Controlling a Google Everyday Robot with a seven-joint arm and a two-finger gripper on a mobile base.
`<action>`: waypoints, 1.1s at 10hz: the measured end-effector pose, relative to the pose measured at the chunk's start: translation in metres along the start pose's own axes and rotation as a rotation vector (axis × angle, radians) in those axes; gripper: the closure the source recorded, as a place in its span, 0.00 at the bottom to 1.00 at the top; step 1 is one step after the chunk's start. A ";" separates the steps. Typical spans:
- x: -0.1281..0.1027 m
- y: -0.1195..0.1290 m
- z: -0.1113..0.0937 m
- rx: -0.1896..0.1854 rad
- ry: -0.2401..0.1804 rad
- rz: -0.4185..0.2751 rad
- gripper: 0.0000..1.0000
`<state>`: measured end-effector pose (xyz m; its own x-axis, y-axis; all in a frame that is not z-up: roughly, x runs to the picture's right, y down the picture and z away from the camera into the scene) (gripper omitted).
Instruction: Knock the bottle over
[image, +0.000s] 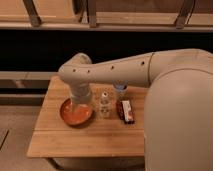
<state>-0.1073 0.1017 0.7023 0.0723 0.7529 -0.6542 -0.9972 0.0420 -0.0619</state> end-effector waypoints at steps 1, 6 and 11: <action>0.000 0.000 0.000 0.000 0.000 0.000 0.35; 0.000 0.000 0.000 0.000 0.001 0.000 0.39; -0.001 -0.012 0.007 -0.008 0.020 0.038 0.89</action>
<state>-0.0953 0.1046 0.7091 0.0352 0.7403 -0.6713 -0.9990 0.0085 -0.0430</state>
